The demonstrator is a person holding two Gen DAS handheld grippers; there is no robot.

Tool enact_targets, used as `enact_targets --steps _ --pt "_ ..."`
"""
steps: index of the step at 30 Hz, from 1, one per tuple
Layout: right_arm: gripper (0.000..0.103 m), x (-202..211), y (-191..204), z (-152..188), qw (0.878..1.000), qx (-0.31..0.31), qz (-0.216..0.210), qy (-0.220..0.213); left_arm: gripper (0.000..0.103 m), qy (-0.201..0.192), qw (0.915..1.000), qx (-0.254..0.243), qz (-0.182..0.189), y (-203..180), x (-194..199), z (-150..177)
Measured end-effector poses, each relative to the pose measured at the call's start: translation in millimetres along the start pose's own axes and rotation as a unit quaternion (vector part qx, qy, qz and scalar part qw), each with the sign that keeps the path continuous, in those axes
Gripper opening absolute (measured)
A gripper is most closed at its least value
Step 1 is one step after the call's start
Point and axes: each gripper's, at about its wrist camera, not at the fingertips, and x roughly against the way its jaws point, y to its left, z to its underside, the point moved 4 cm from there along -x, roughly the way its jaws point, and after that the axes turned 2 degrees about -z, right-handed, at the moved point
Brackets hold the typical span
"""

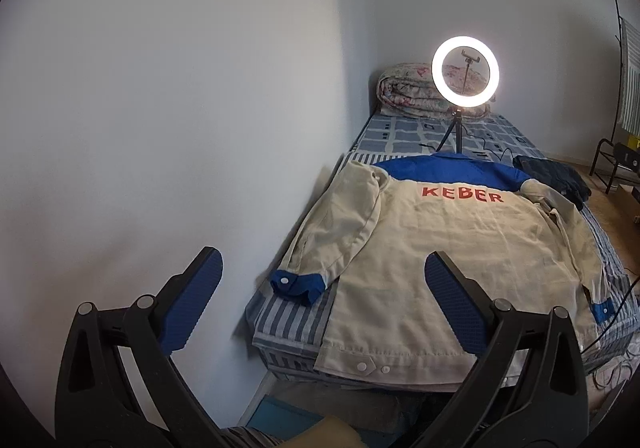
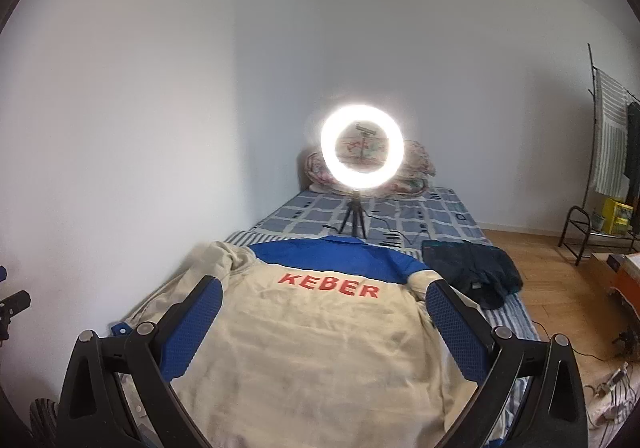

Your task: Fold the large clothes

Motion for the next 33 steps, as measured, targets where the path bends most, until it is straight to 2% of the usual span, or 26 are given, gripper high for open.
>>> enact_targets --steps 1,6,8,9,13,16,18,20,24,26,29,33 --pt "0.103 -9.1 8.9 -0.4 1.000 0.008 -0.012 0.004 0.096 0.007 1.0000 0.002 0.002 3.2 -2.0 4.4" --pt "0.102 -54.0 57.3 5.2 0.993 0.043 -0.104 0.046 0.093 0.025 0.9996 -0.002 -0.013 15.2 -2.5 28.3" --pt "0.091 -72.1 78.9 10.4 0.986 0.056 -0.141 0.062 0.092 0.034 0.9993 0.001 -0.017 19.6 -0.7 35.9" --pt "0.088 -79.9 92.1 13.4 0.982 0.065 -0.162 0.068 0.091 0.038 0.9991 0.004 -0.019 22.8 0.7 39.9" --pt "0.081 -109.4 152.8 29.4 0.960 0.106 -0.243 0.091 0.082 0.053 0.9979 0.026 -0.028 37.5 3.5 53.3" --pt "0.073 -133.6 197.4 48.7 0.938 0.135 -0.294 0.121 0.081 0.065 0.9963 0.045 -0.033 47.0 2.4 61.9" --pt "0.071 -147.7 227.1 64.4 0.925 0.149 -0.317 0.146 0.081 0.070 0.9953 0.056 -0.038 52.0 3.7 67.1" --pt "0.069 -165.7 251.5 83.7 0.909 0.150 -0.341 0.189 0.081 0.075 0.9943 0.062 -0.044 57.2 3.3 69.5" --pt "0.068 -213.1 277.6 125.4 0.883 0.084 -0.360 0.288 0.081 0.080 0.9928 0.074 -0.050 63.5 0.3 73.9" --pt "0.062 -237.4 281.4 144.3 0.873 0.029 -0.360 0.329 0.081 0.081 0.9924 0.077 -0.051 66.2 -2.3 74.2" --pt "0.062 -271.2 284.9 166.3 0.860 -0.041 -0.351 0.368 0.081 0.084 0.9921 0.080 -0.049 66.7 -6.9 74.3" --pt "0.061 -307.9 289.8 189.4 0.849 -0.102 -0.330 0.400 0.081 0.087 0.9921 0.080 -0.044 66.0 -12.2 75.2"
